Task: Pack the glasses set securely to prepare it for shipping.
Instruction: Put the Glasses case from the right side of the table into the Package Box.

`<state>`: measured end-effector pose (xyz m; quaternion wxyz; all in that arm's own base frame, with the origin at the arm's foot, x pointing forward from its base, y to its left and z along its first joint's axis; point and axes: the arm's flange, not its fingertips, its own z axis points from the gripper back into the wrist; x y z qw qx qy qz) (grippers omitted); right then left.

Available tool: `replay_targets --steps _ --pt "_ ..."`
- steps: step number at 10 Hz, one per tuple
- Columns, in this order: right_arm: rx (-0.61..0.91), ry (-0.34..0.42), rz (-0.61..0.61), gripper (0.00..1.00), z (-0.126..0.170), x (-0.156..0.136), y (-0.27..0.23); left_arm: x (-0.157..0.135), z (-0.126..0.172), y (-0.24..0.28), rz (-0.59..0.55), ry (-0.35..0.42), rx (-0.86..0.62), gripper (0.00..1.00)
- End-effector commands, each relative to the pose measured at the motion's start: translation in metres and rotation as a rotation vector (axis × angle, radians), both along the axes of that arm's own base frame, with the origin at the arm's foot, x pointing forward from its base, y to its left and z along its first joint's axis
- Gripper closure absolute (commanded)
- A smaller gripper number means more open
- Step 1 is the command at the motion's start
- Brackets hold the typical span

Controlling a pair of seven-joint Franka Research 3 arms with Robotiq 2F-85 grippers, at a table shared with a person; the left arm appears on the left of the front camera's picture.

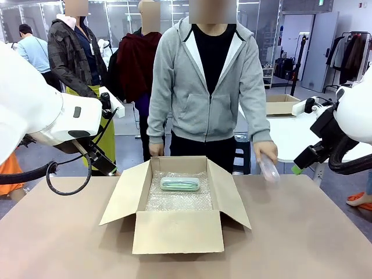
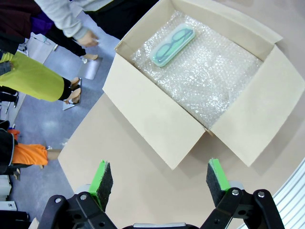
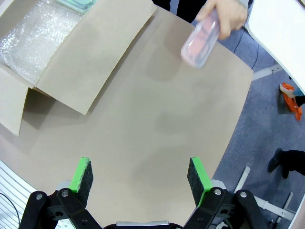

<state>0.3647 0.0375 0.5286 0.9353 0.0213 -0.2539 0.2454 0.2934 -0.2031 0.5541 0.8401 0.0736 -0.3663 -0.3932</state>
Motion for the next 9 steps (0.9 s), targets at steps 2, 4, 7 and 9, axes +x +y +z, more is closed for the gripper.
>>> replay_targets --steps 2,4,7,9 --pt "-0.003 0.008 0.0 0.0 0.0024 0.0016 -0.0002 -0.0003 0.0007 0.0012 -0.011 -0.006 0.013 0.0" --pt "-0.003 0.008 0.0 0.0 0.0024 0.0016 -0.0002 -0.0003 0.0007 0.0012 -0.011 -0.006 0.013 0.0" --pt "-0.003 0.008 0.0 0.0 0.0024 0.0016 -0.0002 -0.0003 0.0007 0.0012 -0.011 -0.006 0.013 0.0" --pt "-0.003 0.008 0.0 0.0 0.0024 0.0016 -0.0002 -0.0003 0.0007 0.0012 -0.011 -0.006 0.013 0.0"
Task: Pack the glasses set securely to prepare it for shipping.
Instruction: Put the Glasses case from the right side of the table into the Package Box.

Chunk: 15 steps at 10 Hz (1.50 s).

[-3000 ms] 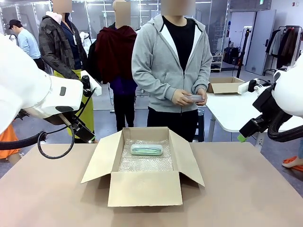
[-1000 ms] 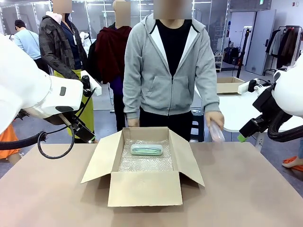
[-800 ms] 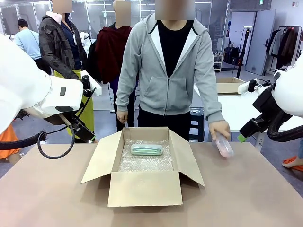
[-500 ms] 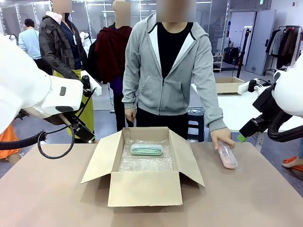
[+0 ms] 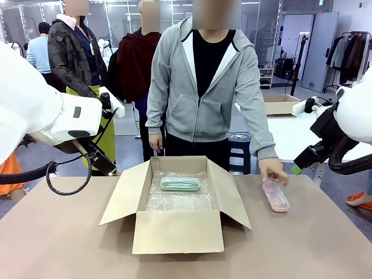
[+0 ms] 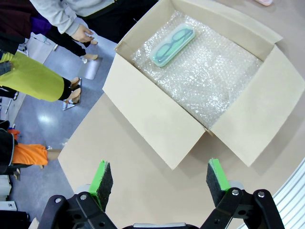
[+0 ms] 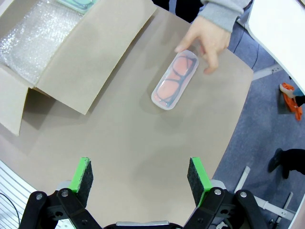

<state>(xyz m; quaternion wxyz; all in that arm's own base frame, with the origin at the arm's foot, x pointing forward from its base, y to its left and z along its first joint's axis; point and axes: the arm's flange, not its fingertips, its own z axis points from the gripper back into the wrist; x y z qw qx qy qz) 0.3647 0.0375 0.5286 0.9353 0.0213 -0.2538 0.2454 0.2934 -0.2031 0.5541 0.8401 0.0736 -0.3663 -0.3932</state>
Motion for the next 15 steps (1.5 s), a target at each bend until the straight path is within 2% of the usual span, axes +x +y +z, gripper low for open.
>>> replay_targets --steps 1,3,7,8,13,15 --pt "-0.003 0.008 0.0 0.0 0.002 0.002 0.0 0.0 0.001 0.001 -0.011 -0.006 0.013 0.0" --pt "0.0 0.0 0.0 0.0 0.0 0.0 0.0 0.0 0.001 0.001 -0.011 -0.006 0.013 0.0" --pt "-0.009 0.126 -0.151 0.0 0.008 0.071 -0.014 0.0 0.001 0.001 -0.011 -0.006 0.013 0.0" --pt "0.024 0.183 -0.177 0.0 0.003 0.09 -0.022 0.0 0.001 0.001 -0.011 -0.006 0.013 0.0" --pt "0.06 0.299 -0.305 0.0 -0.04 0.16 -0.038 0.0 0.001 0.001 -0.011 -0.006 0.013 0.0" --pt "0.064 0.347 -0.32 0.0 -0.065 0.178 -0.027 0.0 0.001 0.001 -0.011 -0.006 0.013 0.0"
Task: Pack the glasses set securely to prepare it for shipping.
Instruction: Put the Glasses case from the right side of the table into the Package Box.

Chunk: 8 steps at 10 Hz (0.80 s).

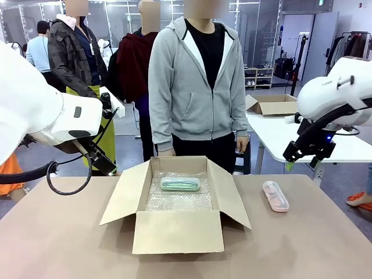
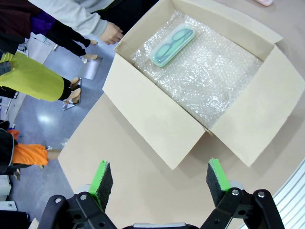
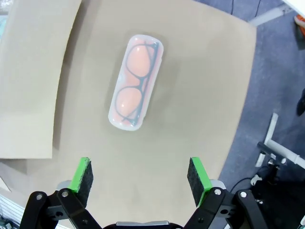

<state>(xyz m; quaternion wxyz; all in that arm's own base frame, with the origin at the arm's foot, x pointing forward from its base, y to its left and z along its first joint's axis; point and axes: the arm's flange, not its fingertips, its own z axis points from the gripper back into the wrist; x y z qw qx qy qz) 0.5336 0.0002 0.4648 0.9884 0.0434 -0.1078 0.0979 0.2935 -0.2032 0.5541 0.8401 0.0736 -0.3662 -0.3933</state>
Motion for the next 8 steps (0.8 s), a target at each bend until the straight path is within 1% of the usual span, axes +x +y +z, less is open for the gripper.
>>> replay_targets --steps 1,2,5,7,8 --pt "0.014 0.044 -0.053 0.0 -0.015 0.016 0.015 0.0 0.001 0.001 -0.011 -0.006 0.013 0.0" --pt "0.017 0.063 -0.068 0.0 -0.028 0.024 0.019 0.0 0.001 0.001 -0.011 -0.006 0.013 0.0" --pt "-0.038 0.068 -0.12 0.0 -0.065 0.046 0.03 0.0 0.001 0.001 -0.011 -0.006 0.013 0.0" --pt "-0.045 0.078 -0.147 0.0 -0.08 0.055 0.035 0.0 0.001 0.001 -0.011 -0.006 0.013 0.0" --pt "-0.052 0.088 -0.168 0.0 -0.111 0.062 0.053 0.0 0.001 0.001 -0.011 -0.006 0.013 0.0"
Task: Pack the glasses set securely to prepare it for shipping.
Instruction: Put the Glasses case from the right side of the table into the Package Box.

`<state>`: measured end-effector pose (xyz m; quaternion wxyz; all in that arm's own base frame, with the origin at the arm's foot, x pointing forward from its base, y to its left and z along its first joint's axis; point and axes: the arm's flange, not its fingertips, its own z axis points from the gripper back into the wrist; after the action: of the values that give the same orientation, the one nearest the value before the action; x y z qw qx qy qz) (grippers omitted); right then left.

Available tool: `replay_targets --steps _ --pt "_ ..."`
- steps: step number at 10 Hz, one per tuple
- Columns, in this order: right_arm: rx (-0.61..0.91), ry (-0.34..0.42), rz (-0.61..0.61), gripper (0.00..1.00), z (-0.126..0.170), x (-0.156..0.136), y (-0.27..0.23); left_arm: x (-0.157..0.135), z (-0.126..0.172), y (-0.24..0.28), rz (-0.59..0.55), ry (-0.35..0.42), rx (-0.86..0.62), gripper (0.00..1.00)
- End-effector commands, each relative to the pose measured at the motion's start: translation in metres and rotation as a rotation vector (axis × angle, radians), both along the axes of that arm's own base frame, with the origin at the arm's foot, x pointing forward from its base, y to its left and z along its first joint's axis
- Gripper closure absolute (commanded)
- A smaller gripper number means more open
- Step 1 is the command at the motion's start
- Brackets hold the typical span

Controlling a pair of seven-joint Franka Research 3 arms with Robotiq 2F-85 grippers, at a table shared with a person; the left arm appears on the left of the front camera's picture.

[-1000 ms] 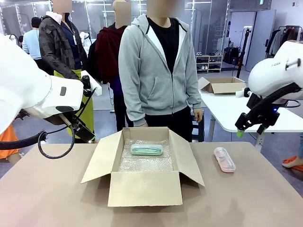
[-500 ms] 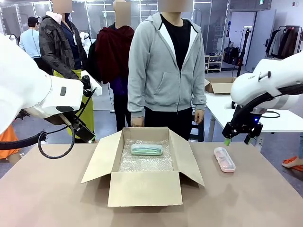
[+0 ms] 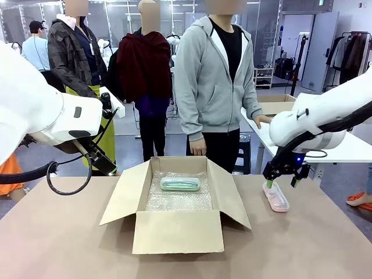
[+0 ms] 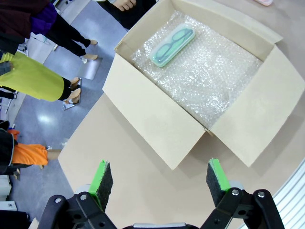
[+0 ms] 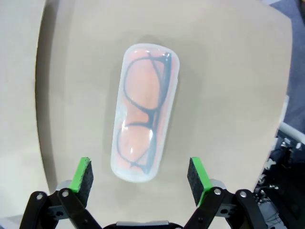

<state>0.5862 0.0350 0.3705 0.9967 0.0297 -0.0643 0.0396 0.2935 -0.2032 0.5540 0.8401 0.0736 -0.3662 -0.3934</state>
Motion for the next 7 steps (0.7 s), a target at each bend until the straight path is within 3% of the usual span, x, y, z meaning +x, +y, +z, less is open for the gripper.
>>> replay_targets --steps 1,7 --pt "-0.036 0.002 -0.061 0.0 -0.023 0.013 0.02 0.0 0.001 0.001 -0.011 -0.006 0.013 0.0" --pt "-0.054 0.02 -0.103 0.0 -0.048 0.021 0.023 0.0 0.001 0.001 -0.011 -0.006 0.013 0.0"
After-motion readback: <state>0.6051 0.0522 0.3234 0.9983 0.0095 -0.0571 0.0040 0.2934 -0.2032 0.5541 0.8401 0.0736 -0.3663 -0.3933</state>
